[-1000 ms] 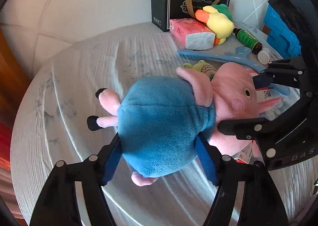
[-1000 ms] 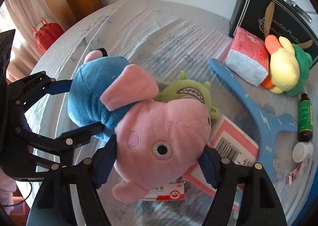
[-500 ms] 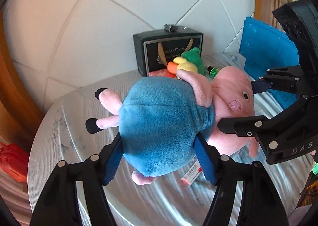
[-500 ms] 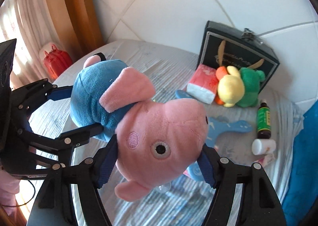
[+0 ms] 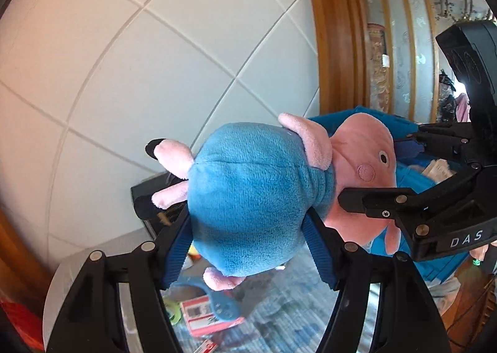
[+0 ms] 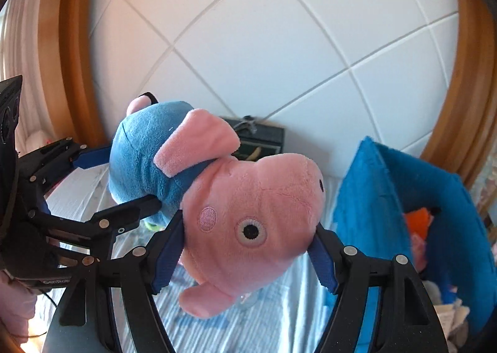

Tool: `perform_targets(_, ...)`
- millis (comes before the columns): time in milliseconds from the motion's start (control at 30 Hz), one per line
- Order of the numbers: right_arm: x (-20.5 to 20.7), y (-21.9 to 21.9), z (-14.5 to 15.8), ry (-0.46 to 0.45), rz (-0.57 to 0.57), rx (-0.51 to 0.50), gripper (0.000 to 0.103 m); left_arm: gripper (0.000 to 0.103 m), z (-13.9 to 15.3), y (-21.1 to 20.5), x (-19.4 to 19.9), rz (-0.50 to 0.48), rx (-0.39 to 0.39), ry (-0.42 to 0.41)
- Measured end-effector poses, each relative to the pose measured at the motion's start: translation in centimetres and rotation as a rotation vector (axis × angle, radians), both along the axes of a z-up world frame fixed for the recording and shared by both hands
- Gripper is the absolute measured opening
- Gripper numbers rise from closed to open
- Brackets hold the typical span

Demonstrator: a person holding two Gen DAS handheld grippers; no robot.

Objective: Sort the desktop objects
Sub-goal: 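Carry the blue-outfit pig with the right tool and release it into the bin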

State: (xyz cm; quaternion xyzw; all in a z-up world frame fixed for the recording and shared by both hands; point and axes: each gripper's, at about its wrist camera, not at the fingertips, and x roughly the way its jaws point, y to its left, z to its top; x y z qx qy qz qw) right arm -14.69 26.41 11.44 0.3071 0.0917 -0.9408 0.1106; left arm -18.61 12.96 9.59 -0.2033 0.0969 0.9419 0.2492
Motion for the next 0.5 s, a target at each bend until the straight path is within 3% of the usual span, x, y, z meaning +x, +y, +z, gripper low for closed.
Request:
perform_targets(267,5.0,13.5,5.7,0.114,-0.212,-0.005,0.073,0.068,5.5,14.7,2.1,-0.201,0.034,0.071)
perform_targets(500,7.1,24.2,4.9,0.08,-0.385,-0.036,0.073,0.068,4.5,26.8,1.7,-0.312,0.003,-0.031)
